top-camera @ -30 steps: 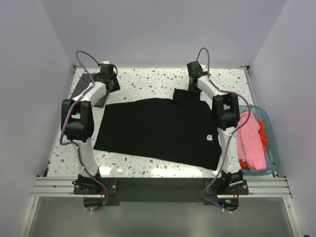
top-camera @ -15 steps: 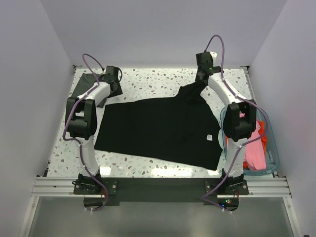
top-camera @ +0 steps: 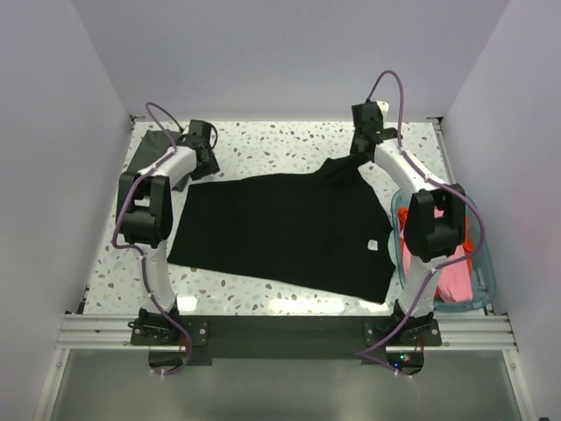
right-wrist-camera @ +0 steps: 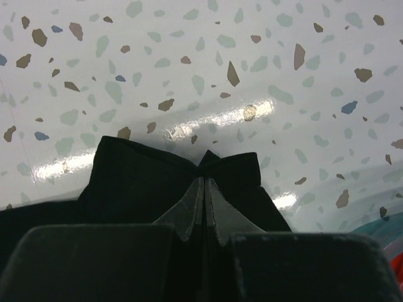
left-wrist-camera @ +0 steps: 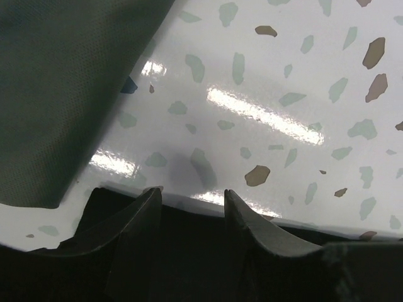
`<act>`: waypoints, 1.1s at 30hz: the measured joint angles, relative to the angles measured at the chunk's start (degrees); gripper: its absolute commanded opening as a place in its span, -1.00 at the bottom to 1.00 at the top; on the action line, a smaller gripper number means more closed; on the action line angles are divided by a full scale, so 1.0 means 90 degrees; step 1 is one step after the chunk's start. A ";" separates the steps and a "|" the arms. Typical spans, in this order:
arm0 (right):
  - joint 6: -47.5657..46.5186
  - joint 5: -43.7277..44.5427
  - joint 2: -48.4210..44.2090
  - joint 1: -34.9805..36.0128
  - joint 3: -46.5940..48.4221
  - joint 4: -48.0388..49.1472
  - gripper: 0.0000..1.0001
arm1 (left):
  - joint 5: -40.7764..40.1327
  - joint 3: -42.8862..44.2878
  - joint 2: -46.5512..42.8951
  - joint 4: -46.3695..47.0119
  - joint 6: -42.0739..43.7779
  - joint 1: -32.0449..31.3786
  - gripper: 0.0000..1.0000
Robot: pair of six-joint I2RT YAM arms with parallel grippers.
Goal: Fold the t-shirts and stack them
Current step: Fold the tshirt
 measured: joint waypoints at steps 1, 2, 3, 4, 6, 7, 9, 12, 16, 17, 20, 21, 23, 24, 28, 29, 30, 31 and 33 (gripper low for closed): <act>0.0005 -0.0005 0.0000 0.0000 -0.0002 0.0012 -1.00 | 0.0049 -0.0007 0.0000 -0.0002 -0.0041 0.0000 -0.02; 0.0010 -0.0007 0.0000 0.0000 -0.0005 0.0041 -1.00 | 0.0121 -0.0022 0.0000 -0.0005 -0.0129 0.0000 -0.03; 0.0015 -0.0007 0.0000 0.0000 -0.0015 0.0070 -1.00 | 0.0172 -0.0024 0.0000 -0.0017 -0.0177 0.0000 -0.06; 0.0017 -0.0010 0.0000 0.0000 -0.0039 0.0095 -1.00 | 0.0221 -0.0029 0.0000 -0.0032 -0.0279 -0.0002 -0.09; 0.0022 -0.0012 0.0000 0.0000 -0.0092 0.0107 -1.00 | 0.0257 -0.0051 0.0000 -0.0056 -0.0454 -0.0012 -0.12; 0.0032 -0.0019 0.0000 0.0000 -0.0129 0.0114 -1.00 | 0.0262 -0.0068 0.0000 -0.0075 -0.0551 -0.0015 -0.13; 0.0041 -0.0039 0.0000 0.0000 -0.0170 0.0117 -1.00 | 0.0257 -0.0160 -0.0010 -0.0083 -0.0755 -0.0024 -0.14; 0.0044 -0.0061 0.0000 0.0000 -0.0214 0.0121 -1.00 | 0.0255 -0.0352 -0.0024 -0.0095 -0.1003 -0.0039 -0.15; 0.0049 -0.0148 0.0000 0.0000 -0.0267 0.0141 -1.00 | 0.0214 -0.0391 -0.0029 -0.0097 -0.1188 -0.0070 -0.20; 0.0058 -0.0155 0.0000 0.0000 -0.0279 0.0146 -1.00 | 0.0199 -0.0401 -0.0029 -0.0097 -0.1226 -0.0085 -0.24; 0.0068 -0.0170 0.0000 0.0000 -0.0287 0.0168 -1.00 | 0.0136 -0.0427 -0.0029 -0.0090 -0.1321 -0.0112 -0.46; 0.0068 -0.0170 0.0000 0.0000 -0.0287 0.0170 -1.00 | 0.0126 -0.0442 -0.0034 -0.0080 -0.1331 -0.0114 -0.57; 0.0073 -0.0177 0.0000 0.0000 -0.0287 0.0170 -1.00 | 0.0104 -0.0476 -0.0046 -0.0056 -0.1341 -0.0119 -0.78; 0.0075 -0.0180 0.0000 0.0000 -0.0287 0.0170 -1.00 | 0.0109 -0.0481 -0.0046 -0.0051 -0.1333 -0.0121 -0.86; 0.0095 -0.0202 0.0000 0.0000 -0.0287 0.0172 -1.00 | 0.0138 -0.0532 -0.0078 0.0027 -0.1307 -0.0143 -1.00; 0.0097 -0.0202 0.0000 0.0000 -0.0287 0.0172 -1.00 | 0.0146 -0.0588 -0.0114 0.0068 -0.1299 -0.0146 -1.00; 0.0100 -0.0202 0.0000 0.0000 -0.0287 0.0172 -1.00 | 0.0155 -0.0658 -0.0170 0.0112 -0.1297 -0.0148 -1.00; 0.0104 -0.0202 0.0000 0.0000 -0.0287 0.0175 -1.00 | 0.0163 -0.0763 -0.0250 0.0172 -0.1285 -0.0151 -1.00; 0.0114 -0.0202 -0.0005 0.0000 -0.0306 0.0189 -1.00 | 0.0180 -0.0962 -0.0466 0.0245 -0.1263 -0.0160 -1.00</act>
